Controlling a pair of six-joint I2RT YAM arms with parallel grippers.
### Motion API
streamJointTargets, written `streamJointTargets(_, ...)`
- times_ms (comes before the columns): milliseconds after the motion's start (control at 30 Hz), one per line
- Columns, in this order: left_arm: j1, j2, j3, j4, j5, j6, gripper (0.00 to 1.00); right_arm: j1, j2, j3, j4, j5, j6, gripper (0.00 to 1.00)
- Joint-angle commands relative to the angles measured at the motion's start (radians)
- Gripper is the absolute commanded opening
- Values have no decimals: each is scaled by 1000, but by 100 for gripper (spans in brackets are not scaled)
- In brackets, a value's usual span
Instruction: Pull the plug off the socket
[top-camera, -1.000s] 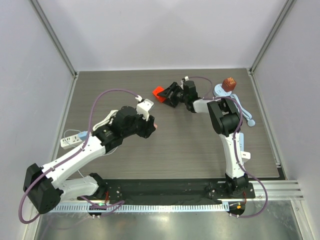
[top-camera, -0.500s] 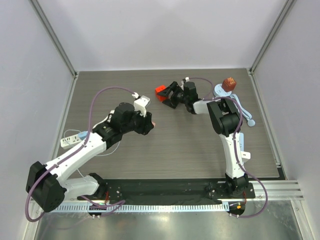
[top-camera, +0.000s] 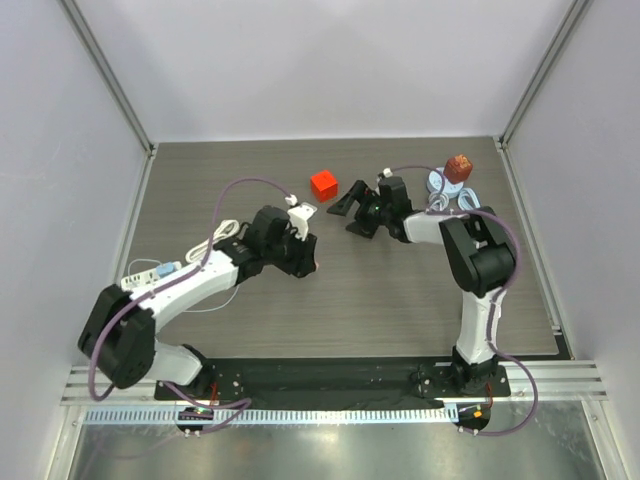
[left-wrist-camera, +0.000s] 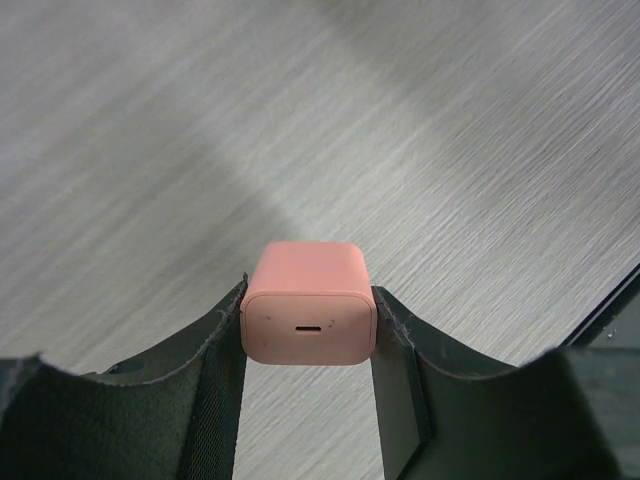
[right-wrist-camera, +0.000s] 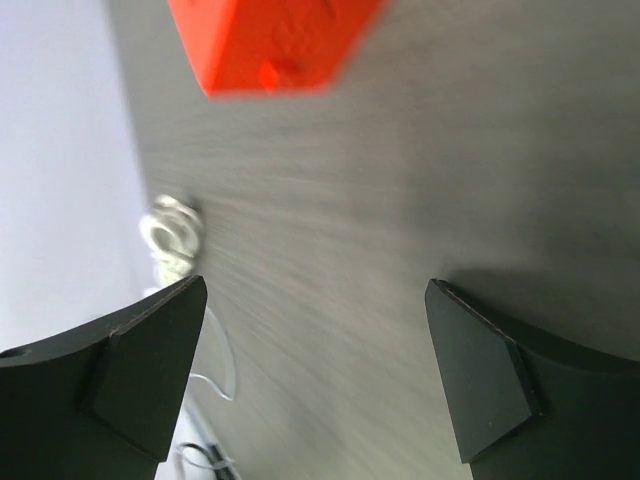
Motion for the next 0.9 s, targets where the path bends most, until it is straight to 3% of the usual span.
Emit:
streamJointTargets(0,-2,87,62,-13,70,-47,0,29,-165,-98,-291,173,-204,96)
streamJointTargets(167,-11,173,94,-69,178,-94,0,62,-346,-233,-362,265,-282,96)
streamJointTargets(267,-17,124,-11,70,245,-220,0,62,-386,-270,-362,253,-321,96)
streamJointTargets(333,-21,74,-67,126,215,-284,0,62,-399,-298,-325,230,-327,96)
streamJointTargets(400,-21,57,-104,128,154,-346,10,68,-417,-328,-251,195,-331,96)
streamJointTargets(433,-21,49,-114,123,135,-361,23,69,-422,-360,-226,192,-340,96)
streamJointTargets(467,-19,35,-137,125,120,-395,28,78,-425,-374,-203,190,-345,96)
streamJointTargets(800,-21,-32,-225,112,6,-496,60,98,-457,-494,23,98,-316,96)
streamJointTargets(833,-21,-50,-229,103,-41,-513,74,100,-454,-493,23,100,-314,96)
streamJointTargets(867,-21,-78,-236,77,-67,-525,81,100,-450,-494,29,100,-318,96)
